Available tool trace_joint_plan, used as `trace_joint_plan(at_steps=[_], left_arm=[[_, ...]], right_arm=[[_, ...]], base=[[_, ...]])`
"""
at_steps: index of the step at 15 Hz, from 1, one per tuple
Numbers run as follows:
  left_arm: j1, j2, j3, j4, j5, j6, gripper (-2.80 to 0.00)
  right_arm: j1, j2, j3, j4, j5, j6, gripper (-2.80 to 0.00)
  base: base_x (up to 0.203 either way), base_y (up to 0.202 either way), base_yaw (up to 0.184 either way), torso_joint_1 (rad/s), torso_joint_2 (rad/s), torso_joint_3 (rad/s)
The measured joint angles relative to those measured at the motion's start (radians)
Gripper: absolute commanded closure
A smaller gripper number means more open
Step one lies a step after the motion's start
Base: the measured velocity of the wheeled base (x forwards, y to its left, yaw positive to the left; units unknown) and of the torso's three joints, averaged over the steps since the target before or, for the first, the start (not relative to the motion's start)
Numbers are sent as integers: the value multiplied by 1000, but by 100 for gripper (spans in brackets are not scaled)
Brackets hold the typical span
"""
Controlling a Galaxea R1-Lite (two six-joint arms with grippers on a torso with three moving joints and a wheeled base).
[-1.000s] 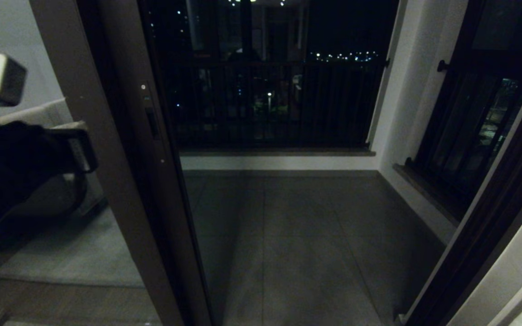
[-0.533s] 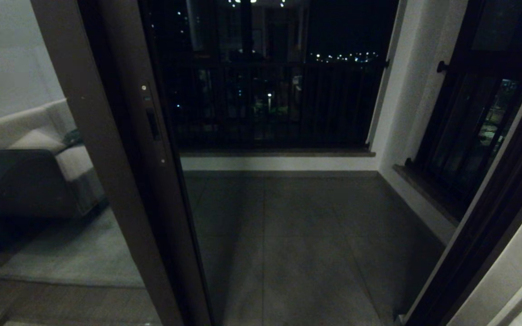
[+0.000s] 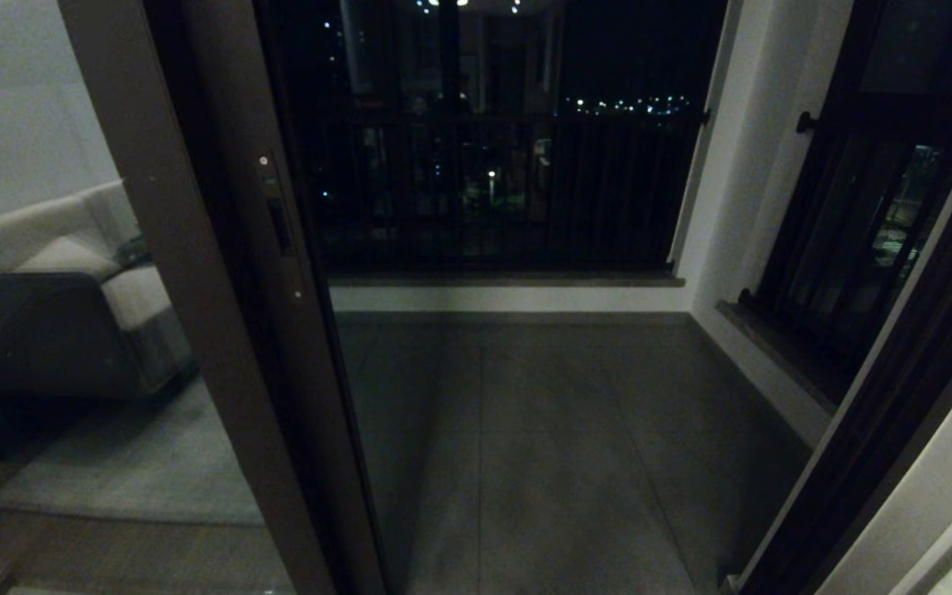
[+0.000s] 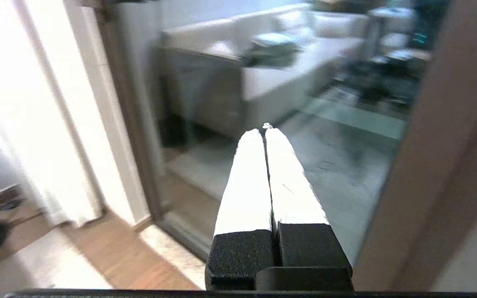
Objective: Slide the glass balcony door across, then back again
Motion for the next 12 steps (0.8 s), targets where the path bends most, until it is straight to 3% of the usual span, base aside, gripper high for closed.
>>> trace_joint_plan(at_steps=[3, 5, 9, 10, 12], left_arm=[[60, -30, 90, -85, -66, -1, 0], [44, -94, 153, -115, -204, 12, 0], [20, -241, 240, 148, -576, 21, 0], [18, -257, 289, 164, -634, 24, 0], [15, -272, 392, 123, -664, -3, 0]], right_arm=[[0, 0, 0, 0, 0, 0, 0], [0, 0, 0, 0, 0, 0, 0], [0, 0, 0, 0, 0, 0, 0], [0, 0, 0, 0, 0, 0, 0], [0, 0, 0, 0, 0, 0, 0]], base=[[0, 0, 0, 0, 0, 0], [0, 0, 0, 0, 0, 0], [0, 0, 0, 0, 0, 0], [0, 0, 0, 0, 0, 0], [0, 0, 0, 0, 0, 0]])
